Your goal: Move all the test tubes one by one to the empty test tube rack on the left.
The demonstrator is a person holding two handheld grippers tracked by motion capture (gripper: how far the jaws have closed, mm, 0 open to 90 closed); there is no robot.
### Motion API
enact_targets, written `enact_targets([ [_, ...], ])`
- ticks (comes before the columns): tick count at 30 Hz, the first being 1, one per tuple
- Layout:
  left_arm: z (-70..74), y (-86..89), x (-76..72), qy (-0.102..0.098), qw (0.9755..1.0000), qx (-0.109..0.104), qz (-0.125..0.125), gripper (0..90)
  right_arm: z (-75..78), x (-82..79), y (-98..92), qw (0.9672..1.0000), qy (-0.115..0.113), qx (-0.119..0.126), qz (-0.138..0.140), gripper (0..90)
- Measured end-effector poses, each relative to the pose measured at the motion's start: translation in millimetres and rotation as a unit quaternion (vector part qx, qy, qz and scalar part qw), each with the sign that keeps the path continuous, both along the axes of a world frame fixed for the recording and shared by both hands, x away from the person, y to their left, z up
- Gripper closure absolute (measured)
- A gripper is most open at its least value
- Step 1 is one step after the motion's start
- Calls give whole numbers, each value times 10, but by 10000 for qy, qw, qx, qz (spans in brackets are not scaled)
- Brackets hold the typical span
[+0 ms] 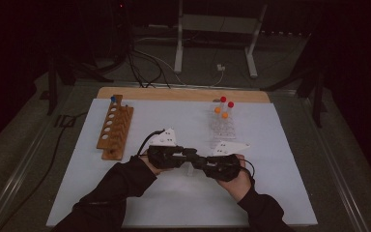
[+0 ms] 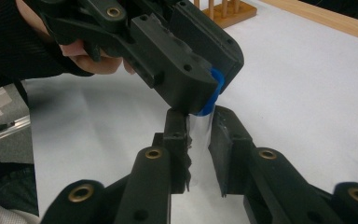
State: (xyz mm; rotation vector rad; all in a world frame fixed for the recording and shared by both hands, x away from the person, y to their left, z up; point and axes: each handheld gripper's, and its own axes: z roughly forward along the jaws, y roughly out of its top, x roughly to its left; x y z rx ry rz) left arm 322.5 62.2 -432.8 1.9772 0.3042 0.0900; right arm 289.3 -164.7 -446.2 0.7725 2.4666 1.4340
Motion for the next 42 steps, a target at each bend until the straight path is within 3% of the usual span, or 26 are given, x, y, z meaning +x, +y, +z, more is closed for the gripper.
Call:
enact_targets([
  [4, 44, 54, 31, -53, 9999, -37, 100, 776, 3, -3, 1, 10000, 14, 66, 12, 610],
  [11, 155, 252, 133, -125, 9991, -138, 388, 780, 43, -19, -50, 9992, -86, 291, -251, 354],
  [17, 314, 505, 279, -294, 9962, -185, 799, 780, 77, -23, -75, 9983, -156, 380, -422, 157],
  [22, 445, 730, 413, -435, 9920, -171, 1172, 781, 95, -21, -92, 9977, -173, 450, -484, 26],
  [30, 596, 1120, 574, -656, 9820, -154, 1764, 780, 99, -25, -120, 9978, -199, 507, -379, 0],
  [42, 678, 1674, 842, -751, 9589, -243, 2727, 781, 102, -31, -120, 9979, -235, 479, -366, 0],
])
